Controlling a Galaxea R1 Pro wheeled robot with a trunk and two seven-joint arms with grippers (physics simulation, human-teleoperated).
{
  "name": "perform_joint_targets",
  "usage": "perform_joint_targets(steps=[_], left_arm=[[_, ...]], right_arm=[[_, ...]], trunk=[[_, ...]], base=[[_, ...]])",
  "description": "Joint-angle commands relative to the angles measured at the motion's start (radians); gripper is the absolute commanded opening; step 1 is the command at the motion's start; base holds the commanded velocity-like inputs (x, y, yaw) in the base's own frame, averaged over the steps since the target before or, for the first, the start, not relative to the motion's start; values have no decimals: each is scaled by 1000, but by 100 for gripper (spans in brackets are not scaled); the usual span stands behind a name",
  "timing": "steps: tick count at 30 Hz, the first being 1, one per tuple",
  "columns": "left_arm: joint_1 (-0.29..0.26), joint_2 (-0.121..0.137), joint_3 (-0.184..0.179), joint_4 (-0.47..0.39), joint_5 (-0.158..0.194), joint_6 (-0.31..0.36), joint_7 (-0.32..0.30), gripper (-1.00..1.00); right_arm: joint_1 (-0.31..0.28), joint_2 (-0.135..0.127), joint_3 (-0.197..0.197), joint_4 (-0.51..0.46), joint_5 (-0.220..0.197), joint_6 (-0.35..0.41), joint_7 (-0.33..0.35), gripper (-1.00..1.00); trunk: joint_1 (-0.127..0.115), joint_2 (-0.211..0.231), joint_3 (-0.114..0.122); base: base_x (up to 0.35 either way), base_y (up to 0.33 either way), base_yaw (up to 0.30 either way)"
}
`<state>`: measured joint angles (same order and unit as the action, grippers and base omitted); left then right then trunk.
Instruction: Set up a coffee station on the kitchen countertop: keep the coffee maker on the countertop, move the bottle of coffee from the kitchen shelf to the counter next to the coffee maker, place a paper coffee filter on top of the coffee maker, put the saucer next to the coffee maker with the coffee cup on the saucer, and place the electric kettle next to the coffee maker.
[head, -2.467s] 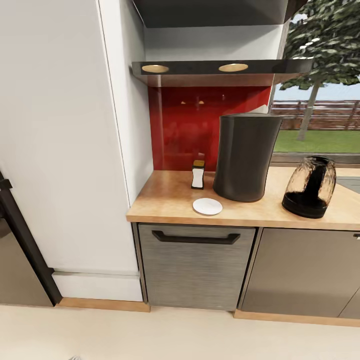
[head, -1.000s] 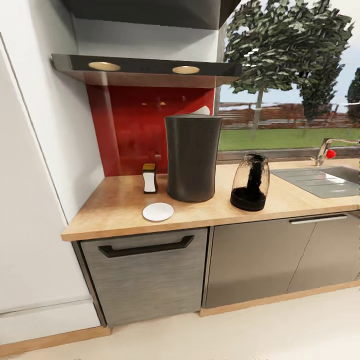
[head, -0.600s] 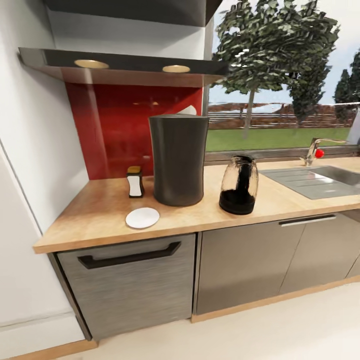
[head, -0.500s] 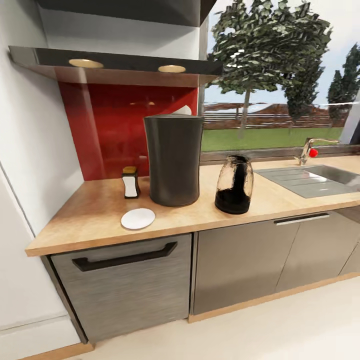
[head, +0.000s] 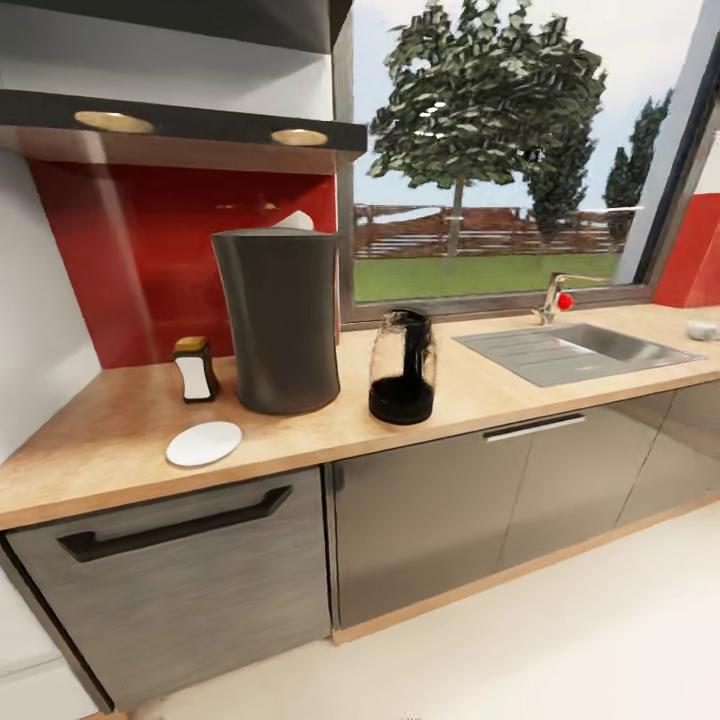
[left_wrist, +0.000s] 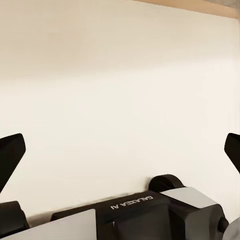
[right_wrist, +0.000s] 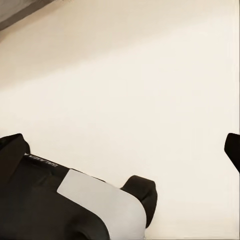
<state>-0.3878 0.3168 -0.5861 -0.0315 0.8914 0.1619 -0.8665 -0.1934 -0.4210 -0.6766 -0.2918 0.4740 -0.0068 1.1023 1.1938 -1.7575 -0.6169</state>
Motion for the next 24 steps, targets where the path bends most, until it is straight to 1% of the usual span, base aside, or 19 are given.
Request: perform_joint_targets(steps=[1,13,17,24], left_arm=[[0,1,-6,-1,11,10,-3,100],[0,1,-5,-1,11,10,-3,100],[0,1,-5,-1,11,10,-3,100],[0,1,-4,-1,11,10,-3,100]], right_arm=[[-1,1,-9,0,9,-1,4,100],[-1,1,-9,0,9,-1,3,100],[-1,1,-9,0,9,-1,2,100],[0,0,-9,3,9,0,-1,100]], trunk=[[0,-1,-1],[0,-1,-1],[0,-1,-1],[0,-1,-1]], base=[[0,-306,-241],[2,-312,-249],[100,-325,-78],[151,-324,-9]])
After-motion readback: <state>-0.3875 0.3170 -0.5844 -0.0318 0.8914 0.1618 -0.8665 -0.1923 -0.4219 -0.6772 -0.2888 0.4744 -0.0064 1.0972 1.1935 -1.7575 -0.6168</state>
